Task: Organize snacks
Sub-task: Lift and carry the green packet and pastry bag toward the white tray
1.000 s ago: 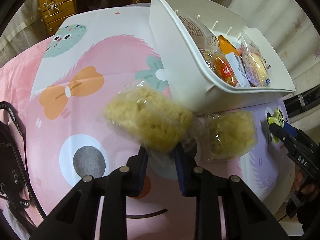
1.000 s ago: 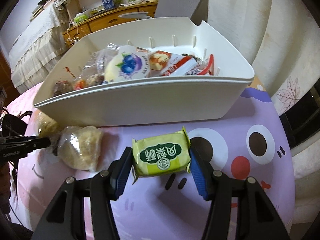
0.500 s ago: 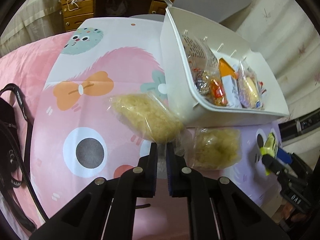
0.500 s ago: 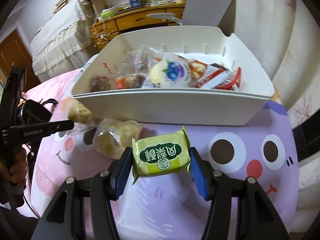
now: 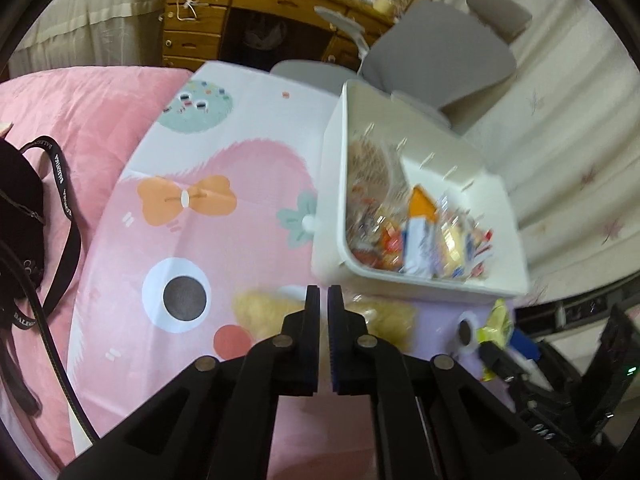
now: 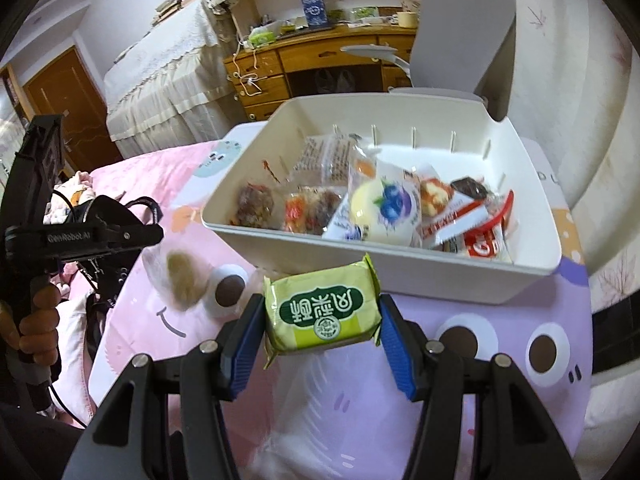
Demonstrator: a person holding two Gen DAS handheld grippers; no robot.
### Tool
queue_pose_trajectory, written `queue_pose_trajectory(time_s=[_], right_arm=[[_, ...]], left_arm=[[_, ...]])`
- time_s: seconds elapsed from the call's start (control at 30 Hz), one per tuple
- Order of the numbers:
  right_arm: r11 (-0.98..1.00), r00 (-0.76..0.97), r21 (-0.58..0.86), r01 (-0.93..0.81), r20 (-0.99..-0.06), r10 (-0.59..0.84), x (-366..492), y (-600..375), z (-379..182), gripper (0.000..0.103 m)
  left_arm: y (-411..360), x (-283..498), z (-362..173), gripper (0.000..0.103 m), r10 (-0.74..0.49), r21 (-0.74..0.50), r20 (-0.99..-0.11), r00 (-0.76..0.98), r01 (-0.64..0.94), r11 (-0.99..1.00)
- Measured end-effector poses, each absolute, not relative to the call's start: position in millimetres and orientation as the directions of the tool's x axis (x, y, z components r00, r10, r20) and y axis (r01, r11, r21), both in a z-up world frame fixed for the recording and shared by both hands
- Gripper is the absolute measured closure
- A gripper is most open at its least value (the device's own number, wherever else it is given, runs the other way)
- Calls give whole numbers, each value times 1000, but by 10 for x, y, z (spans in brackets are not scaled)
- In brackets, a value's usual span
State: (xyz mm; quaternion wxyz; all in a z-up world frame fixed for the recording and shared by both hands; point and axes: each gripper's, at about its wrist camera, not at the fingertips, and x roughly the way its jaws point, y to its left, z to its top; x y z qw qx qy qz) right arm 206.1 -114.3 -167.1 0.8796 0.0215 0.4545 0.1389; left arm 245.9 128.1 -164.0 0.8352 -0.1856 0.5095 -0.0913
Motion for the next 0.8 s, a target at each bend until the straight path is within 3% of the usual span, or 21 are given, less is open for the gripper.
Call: queue_pose_trajectory(time_s=[0.13, 0.3, 0.4, 0.47, 0.63, 0.8], right_arm=[[950, 554, 176, -258, -778, 294, 2106, -1160, -1554, 47], [939, 566, 177, -296, -759, 321, 2158, -1198, -1446, 47], [935, 557, 177, -308, -763, 328, 2164, -1215, -1456, 47], [934, 553, 178, -311, -765, 330, 2169, -1237, -1460, 47], [930, 542, 175, -323, -772, 333, 2178, -1282, -1463, 47], [925, 529, 154, -348, -782, 330, 2153, -1300, -1463, 47]], left_arm=[[1293, 2446, -1372, 102, -339, -409, -796, 502, -33, 912], [1288, 2462, -1451, 99, -292, -346, -873, 391, -73, 935], [1349, 2351, -1663, 85, -260, -316, -912, 318, -141, 938], [1384, 2259, -1817, 66, -227, -281, -938, 264, -192, 940], [1461, 2086, -2206, 38, -172, -207, -975, 139, -289, 935], [1434, 2054, -2501, 30, -158, -166, -986, 53, -332, 928]])
